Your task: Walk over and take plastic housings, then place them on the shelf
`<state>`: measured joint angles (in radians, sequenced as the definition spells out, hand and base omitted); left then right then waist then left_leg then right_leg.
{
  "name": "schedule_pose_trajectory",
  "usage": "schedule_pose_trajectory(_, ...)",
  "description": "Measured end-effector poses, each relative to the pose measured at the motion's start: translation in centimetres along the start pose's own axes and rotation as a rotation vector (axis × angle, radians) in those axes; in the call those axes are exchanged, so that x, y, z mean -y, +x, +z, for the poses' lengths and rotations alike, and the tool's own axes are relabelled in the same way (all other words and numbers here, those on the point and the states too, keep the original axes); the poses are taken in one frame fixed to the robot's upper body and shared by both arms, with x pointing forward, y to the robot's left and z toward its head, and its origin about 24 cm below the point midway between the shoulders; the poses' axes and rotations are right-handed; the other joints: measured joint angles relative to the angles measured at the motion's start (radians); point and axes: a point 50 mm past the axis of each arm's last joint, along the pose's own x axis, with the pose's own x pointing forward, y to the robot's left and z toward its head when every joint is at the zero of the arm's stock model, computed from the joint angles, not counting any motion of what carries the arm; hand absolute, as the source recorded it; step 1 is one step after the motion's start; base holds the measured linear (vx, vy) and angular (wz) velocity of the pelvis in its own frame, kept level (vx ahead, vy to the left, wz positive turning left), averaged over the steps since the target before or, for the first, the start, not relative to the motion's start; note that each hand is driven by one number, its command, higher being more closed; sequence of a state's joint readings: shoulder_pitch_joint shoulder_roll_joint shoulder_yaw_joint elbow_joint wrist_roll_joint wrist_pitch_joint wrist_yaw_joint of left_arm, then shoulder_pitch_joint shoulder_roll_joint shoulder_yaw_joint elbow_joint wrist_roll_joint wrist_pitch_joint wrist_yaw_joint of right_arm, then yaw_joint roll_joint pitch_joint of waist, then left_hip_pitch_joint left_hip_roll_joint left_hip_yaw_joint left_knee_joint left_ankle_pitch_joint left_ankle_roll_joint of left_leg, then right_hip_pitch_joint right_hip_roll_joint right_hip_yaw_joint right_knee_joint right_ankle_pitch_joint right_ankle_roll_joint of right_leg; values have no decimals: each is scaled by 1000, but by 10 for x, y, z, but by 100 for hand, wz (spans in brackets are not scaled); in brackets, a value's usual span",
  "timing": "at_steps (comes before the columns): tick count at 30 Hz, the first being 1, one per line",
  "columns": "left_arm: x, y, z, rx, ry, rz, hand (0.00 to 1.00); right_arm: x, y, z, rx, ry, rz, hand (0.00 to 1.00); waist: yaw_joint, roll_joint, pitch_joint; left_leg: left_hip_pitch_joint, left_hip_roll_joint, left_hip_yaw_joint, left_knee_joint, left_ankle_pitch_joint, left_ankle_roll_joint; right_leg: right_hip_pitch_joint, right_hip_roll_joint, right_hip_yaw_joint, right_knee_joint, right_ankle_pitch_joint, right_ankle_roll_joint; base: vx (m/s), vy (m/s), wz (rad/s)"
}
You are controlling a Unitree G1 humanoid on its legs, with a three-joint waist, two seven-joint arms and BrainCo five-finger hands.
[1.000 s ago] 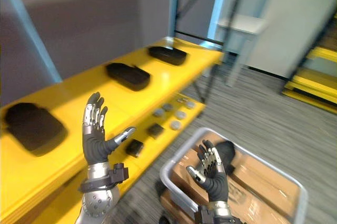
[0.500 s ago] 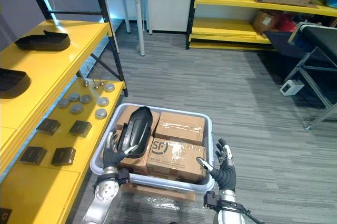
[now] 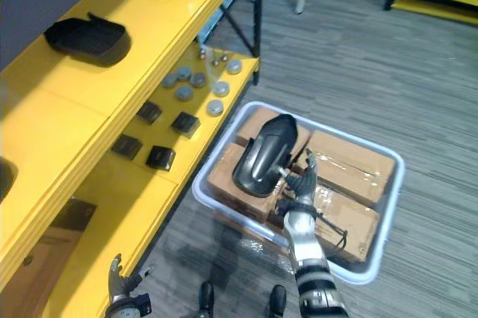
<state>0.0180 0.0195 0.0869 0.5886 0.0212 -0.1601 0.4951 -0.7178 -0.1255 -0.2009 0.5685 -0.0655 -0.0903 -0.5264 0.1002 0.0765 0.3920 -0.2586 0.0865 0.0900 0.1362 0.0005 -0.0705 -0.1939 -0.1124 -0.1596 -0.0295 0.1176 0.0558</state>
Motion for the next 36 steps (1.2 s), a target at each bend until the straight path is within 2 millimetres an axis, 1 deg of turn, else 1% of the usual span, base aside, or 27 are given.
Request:
schedule_pose_trajectory(1,1,0,-1,-5,0,-3,0,2,6,8,18,5,-35,0,0,0,16,-9,-4,-8,0,1,1,-5,-3,-8,0,2,2,7,56,15)
schedule_pose_trajectory(5,7,-1,1,0,-16,-31,0,14,19,20,42,-21,-136,0,4,-2,41,-55,-15,-28,2,9,14,-40,-11,-21,1,8,11,-8,44,14)
schedule_pose_trajectory(7,11,0,3,7,-23,-42,0,21,25,23,57,-97,-184,0,9,-2,51,-76,-19,-36,5,10,16,-58,-12,-24,2,14,12,-27,51,7)
schedule_pose_trajectory(8,14,1,6,17,-21,-52,0,26,29,23,57,-146,-208,0,16,-2,55,-85,-21,-38,7,10,16,-65,-14,-24,3,16,14,-22,44,3)
schedule_pose_trajectory(9,14,1,6,19,-20,-53,0,27,30,23,57,-153,-211,0,17,-2,55,-88,-21,-38,9,10,16,-67,-14,-24,3,17,13,-29,43,1)
schedule_pose_trajectory(11,15,6,10,29,-19,-58,0,26,39,28,52,-179,-216,0,19,-7,59,-114,-21,-39,14,11,18,-93,-13,-20,3,25,12,-17,15,-2)
schedule_pose_trajectory(13,15,7,12,33,-20,-58,0,26,44,30,42,-199,-206,0,19,-9,63,-136,-20,-41,29,10,18,-107,-10,-20,2,31,12,-27,21,-3)
schedule_pose_trajectory(17,16,12,15,32,-19,-57,0,19,49,25,-3,-260,-144,0,20,-24,73,-170,-11,-42,60,3,20,-128,-1,-15,3,40,12,-15,16,-4)
schedule_pose_trajectory(19,17,13,16,28,-27,-56,0,15,51,16,-55,-306,-86,0,24,-31,77,-200,1,-47,97,-13,18,-140,8,-14,3,46,12,-10,5,-2)
schedule_pose_trajectory(20,17,14,16,29,-27,-57,0,15,52,14,-70,-314,-78,100,25,-32,78,-208,3,-49,107,-15,18,-143,10,-14,3,46,12,0,0,0)
schedule_pose_trajectory(21,17,14,17,28,-33,-54,0,12,53,12,-94,-333,-55,100,28,-37,81,-221,5,-52,122,-21,17,-150,14,-14,3,48,13,0,0,0)
schedule_pose_trajectory(23,16,16,19,30,-39,-53,0,13,58,17,-93,-353,-57,100,27,-39,82,-239,9,-62,135,-23,17,-156,17,-16,4,50,14,-12,17,7)
schedule_pose_trajectory(25,17,19,21,30,-48,-65,0,26,71,26,-106,-367,-58,100,31,-41,83,-255,10,-74,149,-24,16,-159,20,-17,3,53,18,-11,16,11)
schedule_pose_trajectory(29,18,19,20,16,-56,-87,0,44,81,26,-161,-412,-43,100,40,-43,85,-262,10,-88,150,-23,16,-160,22,-21,3,53,19,3,12,7)
schedule_pose_trajectory(31,19,19,20,18,-55,-105,0,49,83,25,-198,-429,-28,100,44,-43,85,-262,10,-92,149,-22,17,-159,23,-24,3,53,19,35,-2,5)
schedule_pose_trajectory(34,26,13,34,80,-70,-157,0,56,85,21,-255,-478,-12,100,45,-42,88,-259,8,-95,146,-15,17,-153,21,-31,1,53,19,50,3,6)
schedule_pose_trajectory(36,33,3,59,192,-120,-217,0,65,87,22,-267,-497,-23,100,43,-40,91,-242,2,-98,144,-12,19,-129,17,-41,-9,53,19,77,28,14)
